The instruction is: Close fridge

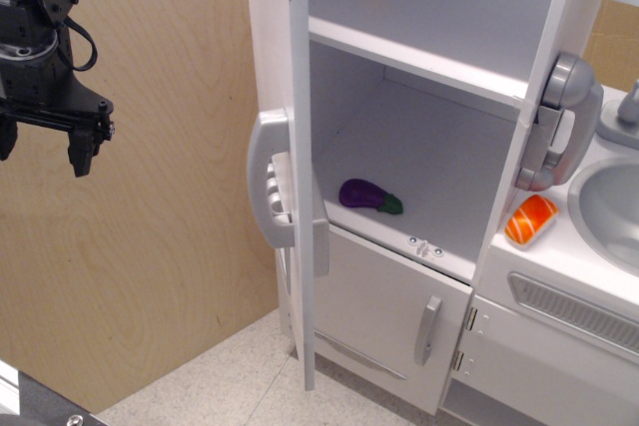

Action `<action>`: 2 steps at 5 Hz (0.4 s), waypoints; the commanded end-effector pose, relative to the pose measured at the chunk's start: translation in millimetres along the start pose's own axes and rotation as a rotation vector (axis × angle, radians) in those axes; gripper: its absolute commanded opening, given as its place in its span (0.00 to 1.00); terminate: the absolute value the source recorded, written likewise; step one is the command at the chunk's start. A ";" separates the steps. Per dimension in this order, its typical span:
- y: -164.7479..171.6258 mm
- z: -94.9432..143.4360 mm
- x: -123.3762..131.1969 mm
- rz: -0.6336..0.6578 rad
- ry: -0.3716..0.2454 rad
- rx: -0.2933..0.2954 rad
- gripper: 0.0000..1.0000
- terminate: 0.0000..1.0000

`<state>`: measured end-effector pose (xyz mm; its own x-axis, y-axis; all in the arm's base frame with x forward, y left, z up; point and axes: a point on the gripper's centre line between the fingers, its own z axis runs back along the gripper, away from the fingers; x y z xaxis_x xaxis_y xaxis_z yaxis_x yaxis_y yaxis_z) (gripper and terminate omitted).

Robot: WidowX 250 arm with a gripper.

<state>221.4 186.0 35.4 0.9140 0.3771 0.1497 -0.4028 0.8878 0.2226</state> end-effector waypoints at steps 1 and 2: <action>0.0 0.0 0.0 0.000 0.000 0.000 1.00 0.00; -19.8 9.5 12.8 0.024 0.000 -0.013 1.00 0.00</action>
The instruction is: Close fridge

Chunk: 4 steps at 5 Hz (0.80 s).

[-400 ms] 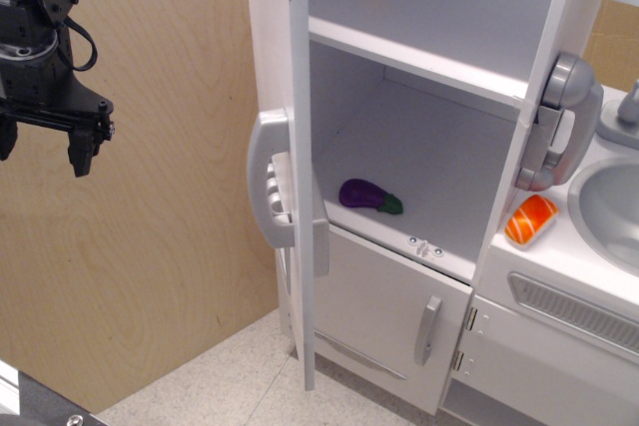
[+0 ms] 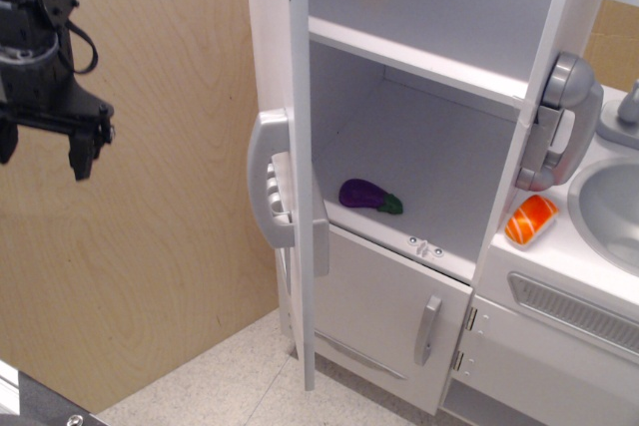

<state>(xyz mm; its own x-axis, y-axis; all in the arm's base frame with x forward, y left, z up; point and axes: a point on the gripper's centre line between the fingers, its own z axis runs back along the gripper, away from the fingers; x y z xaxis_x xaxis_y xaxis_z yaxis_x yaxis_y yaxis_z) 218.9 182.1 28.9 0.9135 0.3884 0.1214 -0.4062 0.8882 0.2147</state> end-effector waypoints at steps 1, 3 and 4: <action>-33.9 29.8 27.2 0.039 -0.025 -0.033 1.00 0.00; -70.0 61.1 33.9 -0.067 -0.040 -0.099 1.00 0.00; -85.0 70.9 35.1 -0.154 -0.045 -0.132 1.00 0.00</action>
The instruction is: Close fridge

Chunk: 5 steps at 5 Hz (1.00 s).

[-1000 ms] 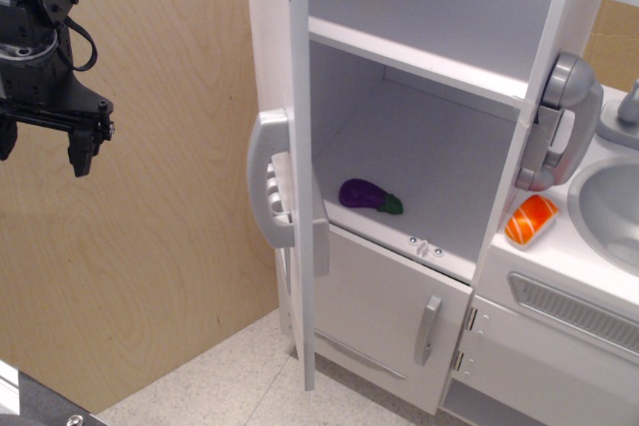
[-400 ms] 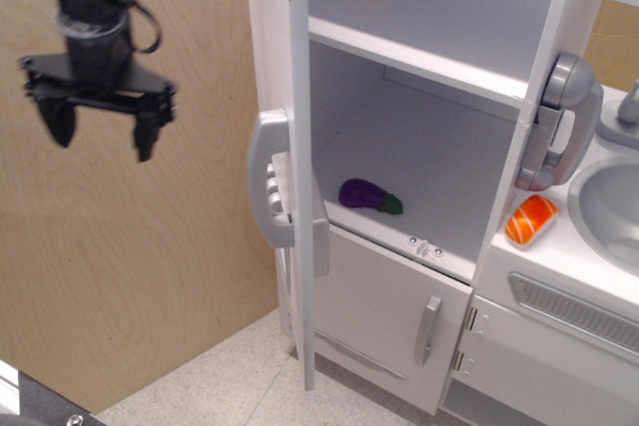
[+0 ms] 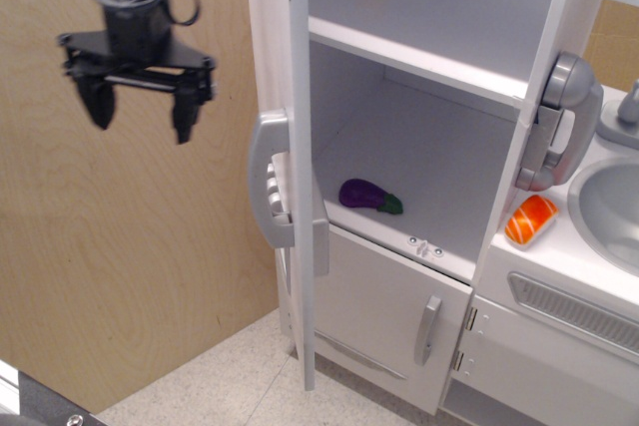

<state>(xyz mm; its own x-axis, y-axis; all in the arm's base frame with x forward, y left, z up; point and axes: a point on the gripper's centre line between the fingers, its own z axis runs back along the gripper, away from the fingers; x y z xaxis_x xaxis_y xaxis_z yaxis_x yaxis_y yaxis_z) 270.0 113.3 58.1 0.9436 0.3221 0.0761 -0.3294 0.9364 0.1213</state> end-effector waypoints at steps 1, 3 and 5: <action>-25.5 37.4 15.8 -0.153 -0.088 -0.054 1.00 0.00; -43.7 44.9 33.9 -0.215 -0.072 -0.109 1.00 0.00; -60.8 51.4 61.9 -0.222 -0.083 -0.133 1.00 0.00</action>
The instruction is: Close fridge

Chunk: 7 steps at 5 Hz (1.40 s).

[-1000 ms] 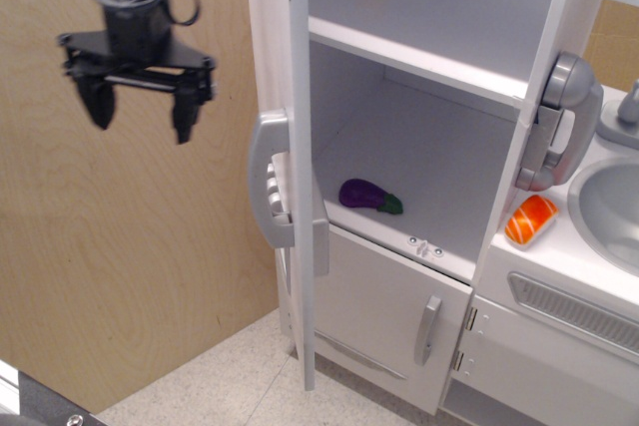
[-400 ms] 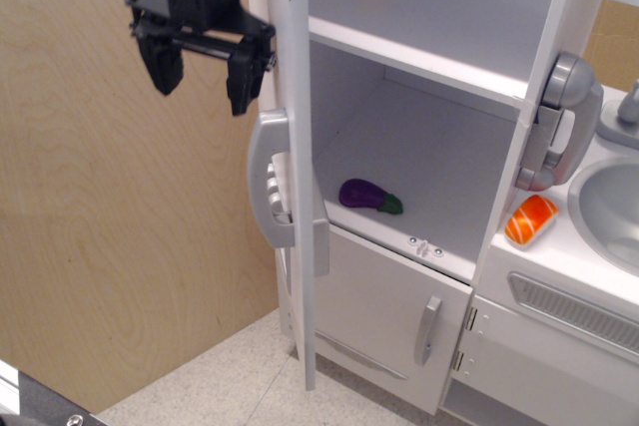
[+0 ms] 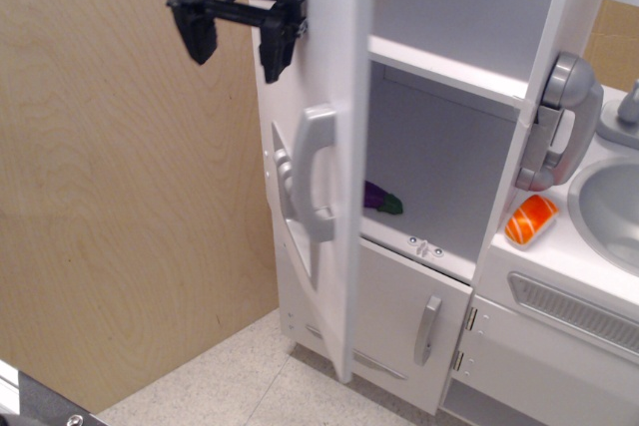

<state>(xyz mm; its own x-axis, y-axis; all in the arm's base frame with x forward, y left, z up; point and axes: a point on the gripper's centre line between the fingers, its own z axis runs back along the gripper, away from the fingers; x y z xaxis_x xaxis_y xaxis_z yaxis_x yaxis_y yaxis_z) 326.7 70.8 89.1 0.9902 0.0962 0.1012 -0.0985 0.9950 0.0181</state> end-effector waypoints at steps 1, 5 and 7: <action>-8.0 9.3 35.2 0.026 -0.046 0.004 1.00 0.00; -17.5 4.8 67.8 0.094 -0.113 0.001 1.00 0.00; -21.1 7.2 81.1 0.134 -0.120 -0.010 1.00 0.00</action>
<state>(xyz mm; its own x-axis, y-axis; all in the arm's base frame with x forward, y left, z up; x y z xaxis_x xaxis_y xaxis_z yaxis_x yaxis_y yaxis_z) 403.5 58.0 82.6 0.9595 0.2325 0.1589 -0.2344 0.9721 -0.0074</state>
